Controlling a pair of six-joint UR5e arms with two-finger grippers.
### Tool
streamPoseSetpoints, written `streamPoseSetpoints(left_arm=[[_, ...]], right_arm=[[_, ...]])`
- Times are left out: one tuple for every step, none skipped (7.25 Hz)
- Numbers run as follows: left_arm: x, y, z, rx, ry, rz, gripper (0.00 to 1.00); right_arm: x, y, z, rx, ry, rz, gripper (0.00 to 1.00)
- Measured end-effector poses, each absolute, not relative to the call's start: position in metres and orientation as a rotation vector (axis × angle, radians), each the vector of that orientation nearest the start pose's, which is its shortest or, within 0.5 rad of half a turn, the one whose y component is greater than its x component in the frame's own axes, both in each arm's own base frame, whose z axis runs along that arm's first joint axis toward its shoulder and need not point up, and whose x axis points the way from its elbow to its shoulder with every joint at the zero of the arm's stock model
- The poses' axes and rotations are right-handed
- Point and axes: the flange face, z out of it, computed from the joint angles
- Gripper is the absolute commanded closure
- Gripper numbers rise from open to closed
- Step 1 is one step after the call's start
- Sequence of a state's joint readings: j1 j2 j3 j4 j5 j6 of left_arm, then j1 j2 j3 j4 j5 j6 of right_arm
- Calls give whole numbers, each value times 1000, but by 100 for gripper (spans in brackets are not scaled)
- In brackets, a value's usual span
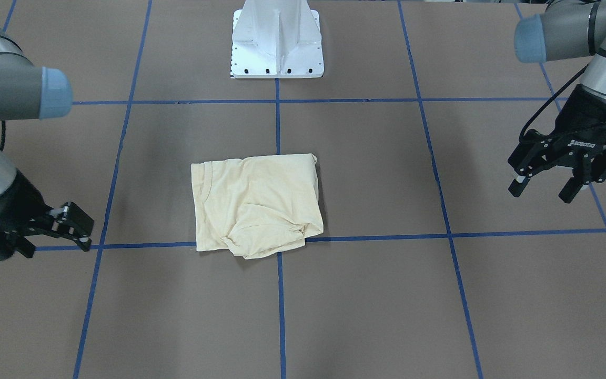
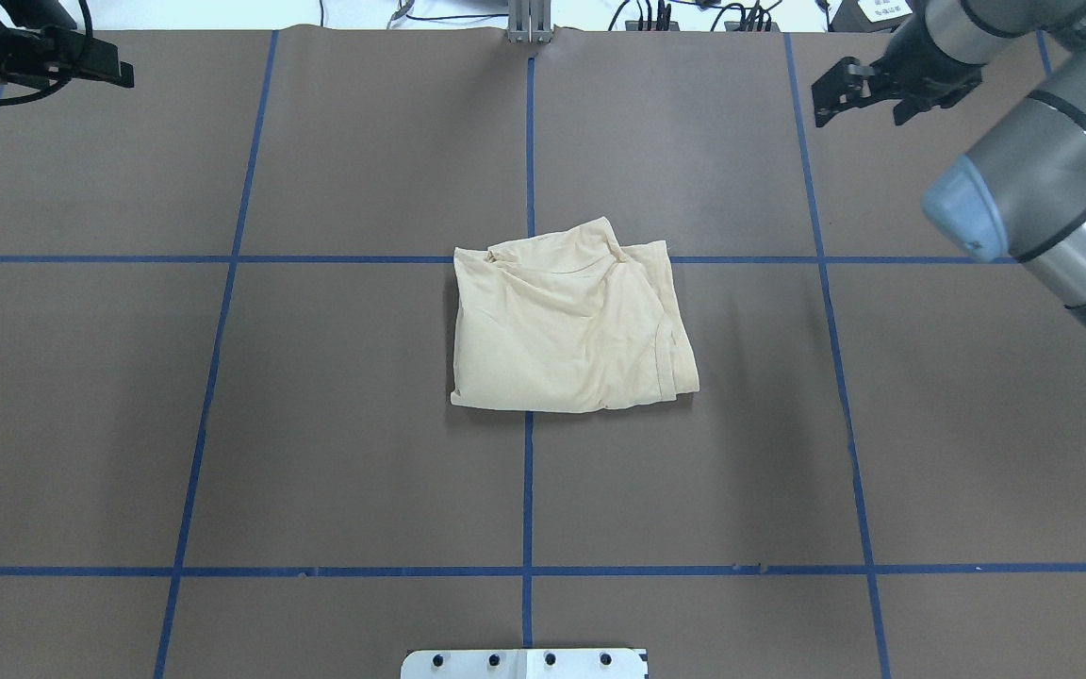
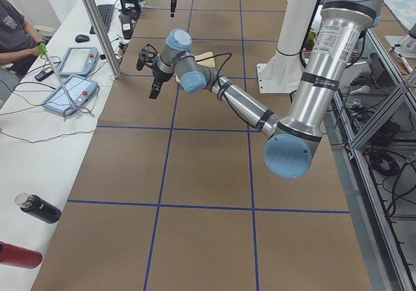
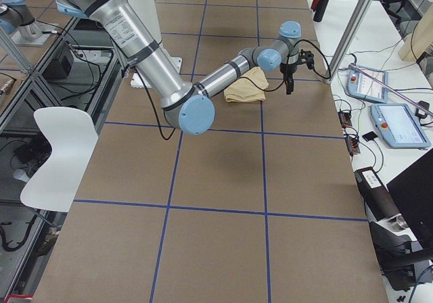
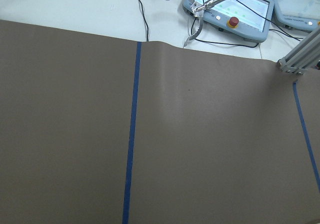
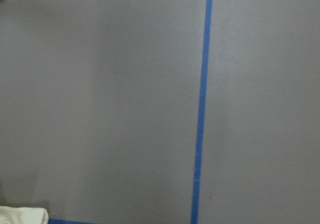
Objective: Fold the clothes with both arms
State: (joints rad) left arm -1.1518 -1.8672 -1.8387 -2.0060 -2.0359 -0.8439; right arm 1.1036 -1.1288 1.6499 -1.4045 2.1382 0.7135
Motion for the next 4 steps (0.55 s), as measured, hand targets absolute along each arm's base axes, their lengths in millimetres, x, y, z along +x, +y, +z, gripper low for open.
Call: streamPoseSetpoints(left_arm=[[151, -581, 342, 533, 895, -164, 1], [148, -593, 369, 523, 861, -180, 1], [141, -604, 394, 530, 820, -164, 1], [124, -613, 420, 540, 752, -100, 1]], right_arm=[[-191, -607, 379, 244, -826, 39, 0], [-167, -599, 401, 235, -826, 39, 0], [-155, -593, 422, 217, -816, 47, 0], [-146, -587, 443, 194, -802, 60, 0]])
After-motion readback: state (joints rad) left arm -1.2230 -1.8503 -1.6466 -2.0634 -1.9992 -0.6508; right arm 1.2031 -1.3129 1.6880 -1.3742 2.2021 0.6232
